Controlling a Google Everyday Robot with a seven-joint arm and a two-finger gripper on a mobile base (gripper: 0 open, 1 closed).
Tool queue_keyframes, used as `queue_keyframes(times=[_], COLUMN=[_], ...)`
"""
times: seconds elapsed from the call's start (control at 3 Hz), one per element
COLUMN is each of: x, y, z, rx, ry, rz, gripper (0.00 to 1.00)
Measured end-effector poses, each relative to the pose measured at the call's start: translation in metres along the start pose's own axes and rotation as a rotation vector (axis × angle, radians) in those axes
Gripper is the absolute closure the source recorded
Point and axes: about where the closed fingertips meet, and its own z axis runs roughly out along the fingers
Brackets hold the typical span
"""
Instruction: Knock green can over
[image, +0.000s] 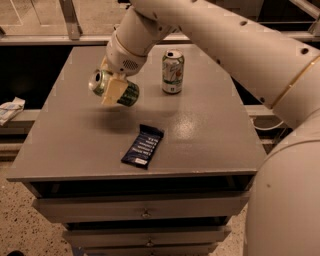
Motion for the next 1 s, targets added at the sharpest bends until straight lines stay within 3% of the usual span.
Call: queue_keyframes(times=[0.33, 1.0], x=[0.009, 0.011], y=[0.009, 0.024], z=[0.019, 0.056], rx=[-0.044, -0.117], ry=[0.082, 0.157], rz=[-0.023, -0.051], gripper=[0.88, 0.36])
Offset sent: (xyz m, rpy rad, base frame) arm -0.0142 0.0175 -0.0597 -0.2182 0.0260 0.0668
